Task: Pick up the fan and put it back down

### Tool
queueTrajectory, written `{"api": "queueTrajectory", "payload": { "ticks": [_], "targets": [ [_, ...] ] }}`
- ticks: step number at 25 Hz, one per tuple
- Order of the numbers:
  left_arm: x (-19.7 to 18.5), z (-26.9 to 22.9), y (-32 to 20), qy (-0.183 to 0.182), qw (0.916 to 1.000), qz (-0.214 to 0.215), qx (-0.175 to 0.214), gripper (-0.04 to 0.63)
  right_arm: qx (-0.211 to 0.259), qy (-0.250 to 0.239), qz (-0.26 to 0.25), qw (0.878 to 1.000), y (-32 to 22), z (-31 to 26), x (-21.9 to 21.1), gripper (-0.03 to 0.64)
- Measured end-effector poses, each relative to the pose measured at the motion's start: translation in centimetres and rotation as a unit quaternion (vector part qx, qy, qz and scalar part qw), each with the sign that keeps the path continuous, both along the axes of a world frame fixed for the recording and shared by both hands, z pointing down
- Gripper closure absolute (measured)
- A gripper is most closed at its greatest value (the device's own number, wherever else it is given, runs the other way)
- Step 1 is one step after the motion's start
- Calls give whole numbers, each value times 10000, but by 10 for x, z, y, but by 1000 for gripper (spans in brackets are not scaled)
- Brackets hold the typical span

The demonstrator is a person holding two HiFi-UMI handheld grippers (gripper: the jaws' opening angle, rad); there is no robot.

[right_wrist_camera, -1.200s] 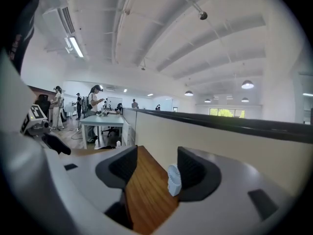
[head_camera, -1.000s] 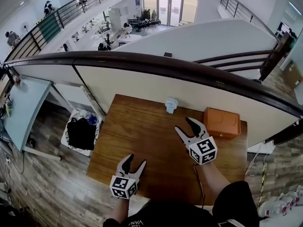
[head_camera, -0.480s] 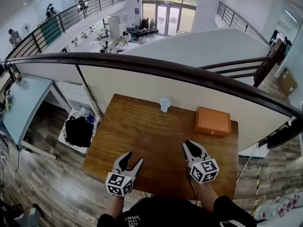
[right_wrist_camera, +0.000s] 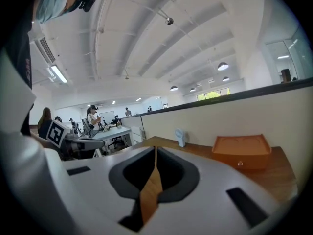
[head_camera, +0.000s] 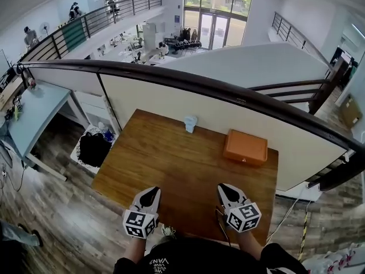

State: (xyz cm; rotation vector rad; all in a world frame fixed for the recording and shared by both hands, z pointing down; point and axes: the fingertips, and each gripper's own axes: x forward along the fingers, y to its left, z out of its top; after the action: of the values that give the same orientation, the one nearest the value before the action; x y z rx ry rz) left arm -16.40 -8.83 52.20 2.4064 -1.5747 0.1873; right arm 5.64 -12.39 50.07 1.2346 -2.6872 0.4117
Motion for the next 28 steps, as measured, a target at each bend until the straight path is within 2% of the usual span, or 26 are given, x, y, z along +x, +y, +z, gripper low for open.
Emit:
{"api": "queueTrajectory", "payload": {
  "ticks": [5,8,20,28],
  "targets": [
    [47,-1,37,-1,10000,56,-21,583,-110,47,-299,9995,34,4,26,600],
    [64,7,60,-86,9999,-35,-134,583,-174,52,-440,9989,50,8,38,603],
    [78,22,129,-133,9967,-766,-236,584,-285,148,-1067,9938,99,24,46,604],
    [85,29,155,-123,9951,-947,-254,584,-242,196,-1250,9917,116,23,45,604]
  ]
}}
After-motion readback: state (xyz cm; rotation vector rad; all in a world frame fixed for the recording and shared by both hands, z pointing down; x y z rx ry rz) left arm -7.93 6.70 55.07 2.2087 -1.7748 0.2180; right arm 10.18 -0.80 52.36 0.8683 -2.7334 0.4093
